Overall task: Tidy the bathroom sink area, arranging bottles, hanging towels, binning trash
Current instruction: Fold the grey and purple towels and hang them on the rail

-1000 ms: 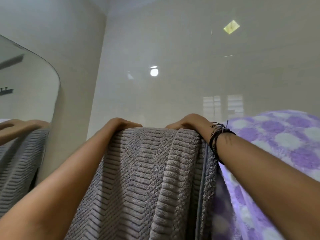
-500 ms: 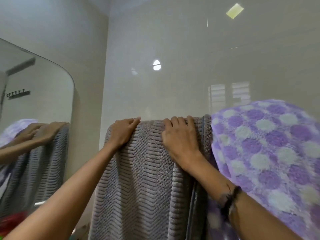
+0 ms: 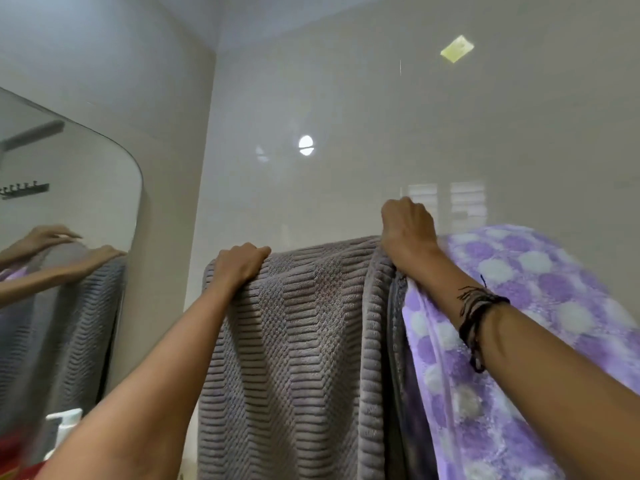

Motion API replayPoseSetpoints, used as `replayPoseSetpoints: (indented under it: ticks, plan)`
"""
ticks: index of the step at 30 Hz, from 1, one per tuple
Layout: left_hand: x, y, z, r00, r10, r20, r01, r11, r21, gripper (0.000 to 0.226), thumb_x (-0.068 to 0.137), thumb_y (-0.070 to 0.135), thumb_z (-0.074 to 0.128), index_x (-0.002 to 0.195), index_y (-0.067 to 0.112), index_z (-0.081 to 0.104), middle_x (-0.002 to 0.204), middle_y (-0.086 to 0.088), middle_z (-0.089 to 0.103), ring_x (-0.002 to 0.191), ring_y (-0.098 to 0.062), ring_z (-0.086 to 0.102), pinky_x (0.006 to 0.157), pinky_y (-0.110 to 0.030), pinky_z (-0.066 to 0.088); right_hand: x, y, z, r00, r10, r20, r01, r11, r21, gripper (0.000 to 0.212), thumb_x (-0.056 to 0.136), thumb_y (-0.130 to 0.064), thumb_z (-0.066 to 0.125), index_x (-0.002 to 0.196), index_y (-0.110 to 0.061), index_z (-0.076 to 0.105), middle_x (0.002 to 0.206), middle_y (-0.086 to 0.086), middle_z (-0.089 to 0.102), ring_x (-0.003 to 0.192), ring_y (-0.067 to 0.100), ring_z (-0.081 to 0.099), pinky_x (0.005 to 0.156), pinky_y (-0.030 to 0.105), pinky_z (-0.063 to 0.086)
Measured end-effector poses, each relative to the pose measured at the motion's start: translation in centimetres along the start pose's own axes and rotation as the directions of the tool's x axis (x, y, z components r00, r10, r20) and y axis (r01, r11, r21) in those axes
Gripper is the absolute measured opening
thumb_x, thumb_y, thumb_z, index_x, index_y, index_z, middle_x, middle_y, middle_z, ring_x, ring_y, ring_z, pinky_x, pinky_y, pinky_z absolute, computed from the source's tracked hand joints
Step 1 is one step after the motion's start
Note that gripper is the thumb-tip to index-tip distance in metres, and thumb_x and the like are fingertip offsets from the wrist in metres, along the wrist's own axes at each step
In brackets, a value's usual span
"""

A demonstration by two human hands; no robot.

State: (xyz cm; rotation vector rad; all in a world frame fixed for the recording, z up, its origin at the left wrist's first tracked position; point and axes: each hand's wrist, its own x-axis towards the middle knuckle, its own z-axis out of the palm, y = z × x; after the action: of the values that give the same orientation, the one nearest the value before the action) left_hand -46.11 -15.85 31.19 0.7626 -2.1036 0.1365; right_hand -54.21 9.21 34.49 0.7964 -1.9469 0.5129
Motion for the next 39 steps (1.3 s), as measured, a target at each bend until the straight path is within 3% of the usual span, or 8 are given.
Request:
replayPoseSetpoints:
  ticks: [6,11,16,19,22,30,35,39]
  plan:
    - [1.1,-0.3,0.1,0.989,-0.060,0.135,0.063,0.998,-0.013,0.041,0.097,0.031,0.031,0.115,0.007,0.058,0.128,-0.021,0.055,0.114,-0.036,0.053,0.092,-0.041,0.040,-1.8,-0.2,0.6,0.972,-0.235,0.028,0.235,0.945,-0.227,0.028,0.088,0.010,0.043,0.100,-0.004,0.063,0.106,0.012,0.063,0.092,0.026,0.062,0.063,0.029,0.034]
    - [-0.8,-0.1,0.1,0.999,-0.045,-0.019,0.044,0.996,-0.076,0.041,0.098,0.025,0.025,0.099,0.001,0.058,0.117,-0.023,0.060,0.103,-0.038,0.056,0.089,-0.042,0.038,-5.9,-1.2,1.7,0.975,-0.220,-0.018,0.201,0.918,-0.341,0.026,0.093,0.001,0.036,0.108,-0.002,0.058,0.107,0.013,0.060,0.100,0.025,0.051,0.068,0.029,0.038]
    - [-3.9,-1.2,1.2,0.959,-0.205,-0.196,0.108,0.903,-0.415,0.043,0.096,0.038,0.033,0.119,0.009,0.056,0.132,-0.015,0.055,0.125,-0.033,0.046,0.107,-0.049,0.030,-12.7,-2.9,4.1,0.998,-0.036,-0.042,0.028,0.985,-0.169,0.066,0.094,-0.021,0.036,0.142,0.014,0.006,0.150,0.037,0.011,0.141,0.044,0.015,0.117,0.048,0.020]
    - [-5.9,-2.6,2.4,0.910,-0.412,-0.038,0.304,0.728,-0.615,0.074,0.085,0.061,0.044,0.142,0.016,0.030,0.147,-0.015,0.037,0.135,-0.034,0.034,0.112,-0.053,0.022,-16.7,-2.9,5.9,0.993,0.120,0.005,-0.117,0.948,0.298,0.089,0.087,-0.032,0.056,0.146,0.004,-0.001,0.155,0.026,0.002,0.145,0.036,0.003,0.120,0.047,0.010]
    - [-8.1,-4.8,3.7,0.886,-0.397,0.240,0.393,0.367,-0.843,0.085,0.073,0.071,0.050,0.134,0.014,0.042,0.128,-0.009,0.056,0.109,-0.027,0.056,0.103,-0.044,0.038,-18.2,-2.5,7.1,0.968,0.252,-0.020,-0.176,0.731,0.659,0.096,0.080,-0.027,0.069,0.148,-0.004,0.006,0.156,0.015,0.009,0.146,0.026,0.008,0.120,0.042,0.011]
    - [-11.4,-9.6,3.4,0.864,-0.083,0.496,0.494,-0.041,-0.868,0.040,0.085,0.046,0.051,0.093,0.016,0.076,0.092,-0.007,0.077,0.079,-0.019,0.073,0.063,-0.029,0.059,-16.5,-1.4,5.4,0.975,0.205,0.083,-0.164,0.420,0.893,0.056,0.088,-0.015,0.060,0.138,-0.014,0.036,0.142,-0.003,0.043,0.133,0.011,0.037,0.117,0.025,0.021]
    - [-7.4,-7.4,-1.5,0.918,-0.110,0.380,0.388,0.063,-0.919,0.032,0.092,0.035,0.050,0.091,0.012,0.070,0.078,-0.006,0.077,0.067,-0.017,0.073,0.052,-0.023,0.057,-12.9,-1.7,2.0,0.970,0.207,0.127,-0.183,0.282,0.942,0.044,0.087,-0.016,0.058,0.129,-0.016,0.046,0.120,-0.008,0.055,0.114,0.009,0.051,0.103,0.024,0.037]
    - [-2.5,-5.7,-4.6,0.965,-0.202,0.167,0.226,0.324,-0.918,0.032,0.092,0.032,0.053,0.109,0.007,0.063,0.105,-0.016,0.069,0.092,-0.024,0.064,0.093,-0.035,0.050,-8.3,-1.5,-0.1,0.955,0.252,0.159,-0.250,0.390,0.886,0.034,0.085,-0.019,0.058,0.118,-0.011,0.053,0.112,0.006,0.064,0.104,0.026,0.060,0.088,0.029,0.045]
